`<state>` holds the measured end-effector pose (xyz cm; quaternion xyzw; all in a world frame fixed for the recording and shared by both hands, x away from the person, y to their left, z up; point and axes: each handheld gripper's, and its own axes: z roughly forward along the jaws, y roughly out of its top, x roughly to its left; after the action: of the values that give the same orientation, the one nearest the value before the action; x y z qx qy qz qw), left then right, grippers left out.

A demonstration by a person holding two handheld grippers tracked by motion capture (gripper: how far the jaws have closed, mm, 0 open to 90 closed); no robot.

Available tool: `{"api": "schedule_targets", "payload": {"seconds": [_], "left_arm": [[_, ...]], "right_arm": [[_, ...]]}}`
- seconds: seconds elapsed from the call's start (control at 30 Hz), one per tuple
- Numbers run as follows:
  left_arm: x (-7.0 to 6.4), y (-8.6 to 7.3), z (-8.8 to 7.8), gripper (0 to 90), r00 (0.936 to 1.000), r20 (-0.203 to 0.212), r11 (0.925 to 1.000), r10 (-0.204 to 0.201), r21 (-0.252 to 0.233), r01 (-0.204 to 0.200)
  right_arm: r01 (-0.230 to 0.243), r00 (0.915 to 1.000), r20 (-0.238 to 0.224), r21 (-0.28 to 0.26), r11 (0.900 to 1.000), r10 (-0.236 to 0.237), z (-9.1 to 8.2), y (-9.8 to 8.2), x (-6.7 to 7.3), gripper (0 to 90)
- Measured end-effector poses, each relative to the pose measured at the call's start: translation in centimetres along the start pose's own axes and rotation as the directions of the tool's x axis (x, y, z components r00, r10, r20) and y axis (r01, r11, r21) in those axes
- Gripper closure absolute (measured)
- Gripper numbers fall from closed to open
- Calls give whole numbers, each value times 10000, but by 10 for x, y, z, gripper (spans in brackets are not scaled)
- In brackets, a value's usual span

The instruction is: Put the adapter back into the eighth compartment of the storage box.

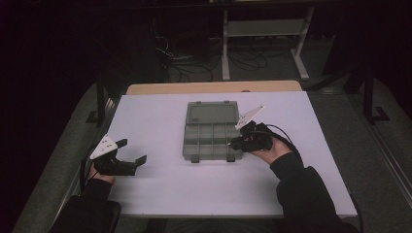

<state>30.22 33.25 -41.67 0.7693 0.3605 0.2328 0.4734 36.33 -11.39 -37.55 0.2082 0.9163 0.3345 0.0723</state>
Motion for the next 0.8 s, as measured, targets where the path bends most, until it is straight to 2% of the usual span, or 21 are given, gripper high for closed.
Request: {"api": "schedule_targets", "payload": {"seconds": [0.53,0.8], "left_arm": [[0,0,0,0,10000,12,10000,2,-6,-2],[0,0,0,0,10000,18,10000,6,-12,-6]], "right_arm": [[-340,9994,85,305,9990,338,15,-4,-16,746],[-224,9996,189,568,9981,214,24,-5,-17,746]]}}
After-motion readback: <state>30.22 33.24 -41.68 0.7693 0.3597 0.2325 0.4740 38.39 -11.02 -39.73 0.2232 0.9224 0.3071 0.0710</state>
